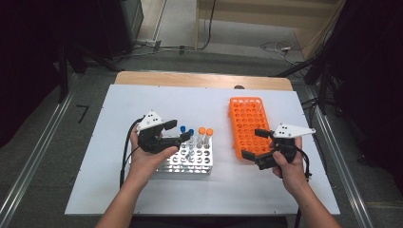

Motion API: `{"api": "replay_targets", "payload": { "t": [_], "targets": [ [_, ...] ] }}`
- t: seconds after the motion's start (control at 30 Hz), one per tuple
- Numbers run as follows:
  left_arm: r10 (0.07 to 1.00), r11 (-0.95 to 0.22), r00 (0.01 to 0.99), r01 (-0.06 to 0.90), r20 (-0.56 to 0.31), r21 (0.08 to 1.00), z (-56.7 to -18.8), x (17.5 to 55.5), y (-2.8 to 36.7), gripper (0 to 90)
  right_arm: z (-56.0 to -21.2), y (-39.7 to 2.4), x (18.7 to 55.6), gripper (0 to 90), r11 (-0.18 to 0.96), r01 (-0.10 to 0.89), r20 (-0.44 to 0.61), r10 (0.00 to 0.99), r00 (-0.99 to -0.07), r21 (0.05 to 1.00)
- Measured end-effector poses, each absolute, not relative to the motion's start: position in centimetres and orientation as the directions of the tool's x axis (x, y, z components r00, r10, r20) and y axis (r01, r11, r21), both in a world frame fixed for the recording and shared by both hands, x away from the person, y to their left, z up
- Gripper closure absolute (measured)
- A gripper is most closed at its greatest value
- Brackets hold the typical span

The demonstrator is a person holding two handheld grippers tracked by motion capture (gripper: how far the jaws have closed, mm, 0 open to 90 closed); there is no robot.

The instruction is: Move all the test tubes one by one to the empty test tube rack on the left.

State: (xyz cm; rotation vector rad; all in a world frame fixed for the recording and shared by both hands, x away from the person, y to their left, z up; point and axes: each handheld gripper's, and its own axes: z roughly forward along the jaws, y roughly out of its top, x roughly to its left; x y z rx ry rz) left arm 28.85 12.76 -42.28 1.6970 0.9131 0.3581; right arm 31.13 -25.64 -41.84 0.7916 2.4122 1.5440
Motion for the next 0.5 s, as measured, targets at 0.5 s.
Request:
{"api": "replay_targets", "payload": {
  "t": [0.5],
  "targets": [
    [0.649,-0.030,0.713,0.374,-0.267,0.927,-42.4,28.3,13.7,0.0,-42.1,-27.5,35.2,0.0,0.258,0.391,0.166,0.610,-0.775,0.883]
  ]
}}
